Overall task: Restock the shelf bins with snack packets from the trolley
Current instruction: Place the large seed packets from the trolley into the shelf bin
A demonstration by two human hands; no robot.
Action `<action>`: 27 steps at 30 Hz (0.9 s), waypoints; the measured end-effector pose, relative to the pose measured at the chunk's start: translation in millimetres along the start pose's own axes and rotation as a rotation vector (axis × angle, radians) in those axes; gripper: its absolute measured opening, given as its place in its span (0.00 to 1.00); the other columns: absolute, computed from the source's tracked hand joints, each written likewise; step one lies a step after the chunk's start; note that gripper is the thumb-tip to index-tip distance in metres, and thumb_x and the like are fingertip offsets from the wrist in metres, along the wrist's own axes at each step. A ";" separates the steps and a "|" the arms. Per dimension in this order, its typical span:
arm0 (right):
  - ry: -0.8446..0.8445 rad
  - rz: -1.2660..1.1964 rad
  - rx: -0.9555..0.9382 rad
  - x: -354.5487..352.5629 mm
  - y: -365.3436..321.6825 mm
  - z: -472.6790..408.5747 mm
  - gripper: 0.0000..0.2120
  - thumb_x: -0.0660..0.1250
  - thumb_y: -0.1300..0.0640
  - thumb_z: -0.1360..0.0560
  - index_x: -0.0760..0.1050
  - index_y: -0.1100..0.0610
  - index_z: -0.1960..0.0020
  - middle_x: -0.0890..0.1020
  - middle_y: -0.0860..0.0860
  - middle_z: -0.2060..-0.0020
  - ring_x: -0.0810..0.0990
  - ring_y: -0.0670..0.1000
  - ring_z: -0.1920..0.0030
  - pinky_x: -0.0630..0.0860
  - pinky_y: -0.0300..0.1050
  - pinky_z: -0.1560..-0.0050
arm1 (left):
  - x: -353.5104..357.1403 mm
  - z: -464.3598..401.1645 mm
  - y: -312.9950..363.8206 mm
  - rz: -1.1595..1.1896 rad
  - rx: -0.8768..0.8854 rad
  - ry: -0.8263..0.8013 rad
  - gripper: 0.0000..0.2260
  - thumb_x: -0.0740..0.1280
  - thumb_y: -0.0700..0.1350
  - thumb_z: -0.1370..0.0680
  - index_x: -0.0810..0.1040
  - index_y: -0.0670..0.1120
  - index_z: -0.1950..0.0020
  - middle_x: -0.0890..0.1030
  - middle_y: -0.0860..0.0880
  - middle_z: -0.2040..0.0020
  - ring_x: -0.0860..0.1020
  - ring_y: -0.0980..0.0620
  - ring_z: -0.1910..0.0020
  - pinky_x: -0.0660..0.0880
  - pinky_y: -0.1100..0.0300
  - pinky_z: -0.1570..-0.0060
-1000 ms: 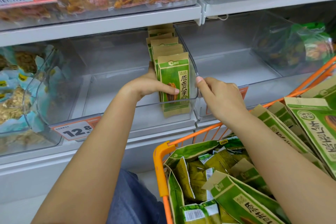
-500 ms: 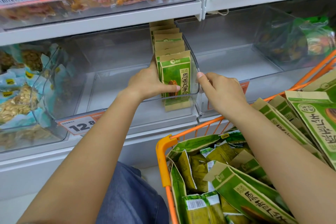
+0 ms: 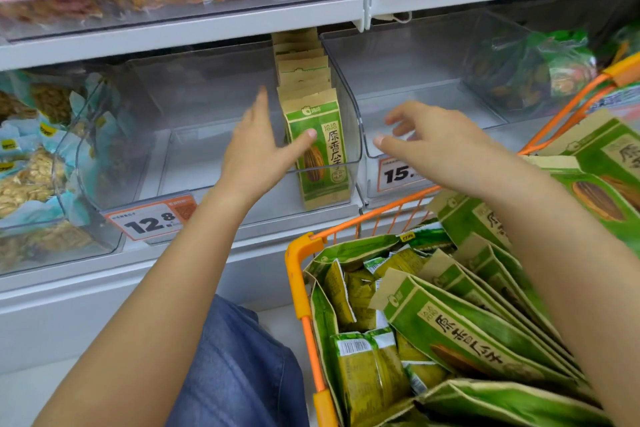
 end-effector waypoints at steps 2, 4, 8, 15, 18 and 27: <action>-0.145 0.046 -0.045 -5.7 -9.2 25.9 0.19 0.63 0.35 0.29 0.79 0.49 0.52 0.81 0.43 0.60 0.79 0.47 0.54 0.71 0.43 0.57 | -22.1 21.6 21.9 0.073 0.169 0.222 0.30 0.66 0.56 0.23 0.61 0.47 0.25 0.69 0.50 0.29 0.68 0.51 0.31 0.67 0.54 0.35; -0.369 0.105 -0.044 0.4 -15.6 55.9 0.23 0.65 0.30 0.37 0.80 0.50 0.60 0.80 0.42 0.69 0.77 0.41 0.63 0.71 0.41 0.63 | -28.6 40.2 37.4 0.218 0.282 0.289 0.17 0.65 0.50 0.22 0.72 0.49 0.33 0.76 0.54 0.41 0.75 0.56 0.44 0.73 0.60 0.46; -0.629 0.363 -0.096 29.4 -17.3 100.8 0.21 0.69 0.31 0.36 0.78 0.49 0.60 0.81 0.42 0.65 0.77 0.41 0.61 0.76 0.41 0.58 | -11.6 59.8 50.9 0.306 0.326 0.199 0.06 0.65 0.44 0.22 0.79 0.53 0.49 0.79 0.60 0.57 0.76 0.60 0.62 0.72 0.67 0.62; -0.207 0.050 -0.119 -2.5 -22.8 74.1 0.16 0.66 0.45 0.25 0.72 0.51 0.68 0.77 0.47 0.70 0.75 0.49 0.65 0.70 0.47 0.61 | 19.3 69.5 62.3 0.797 0.098 -0.190 0.09 0.62 0.42 0.19 0.81 0.47 0.54 0.83 0.52 0.65 0.78 0.56 0.70 0.74 0.66 0.70; 0.010 -0.393 -0.063 -20.6 -17.1 52.8 0.16 0.67 0.50 0.23 0.74 0.58 0.65 0.75 0.53 0.74 0.76 0.49 0.71 0.74 0.49 0.63 | 39.3 74.1 58.8 0.996 -0.096 -0.480 0.19 0.58 0.60 0.25 0.82 0.48 0.50 0.84 0.47 0.58 0.81 0.49 0.62 0.77 0.59 0.65; 0.333 -0.782 0.111 -12.7 -1.6 2.3 0.10 0.63 0.49 0.21 0.77 0.52 0.57 0.82 0.49 0.58 0.80 0.48 0.58 0.78 0.48 0.51 | -56.2 44.7 44.2 0.892 0.223 0.148 0.06 0.71 0.46 0.28 0.78 0.52 0.52 0.82 0.60 0.63 0.74 0.63 0.68 0.68 0.68 0.69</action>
Point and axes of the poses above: each hand's wrist, its own z-axis away from the middle knuckle, its own x-axis out of the palm, y = z × x, the point moved 8 cm from there along -z, towards the middle knuckle
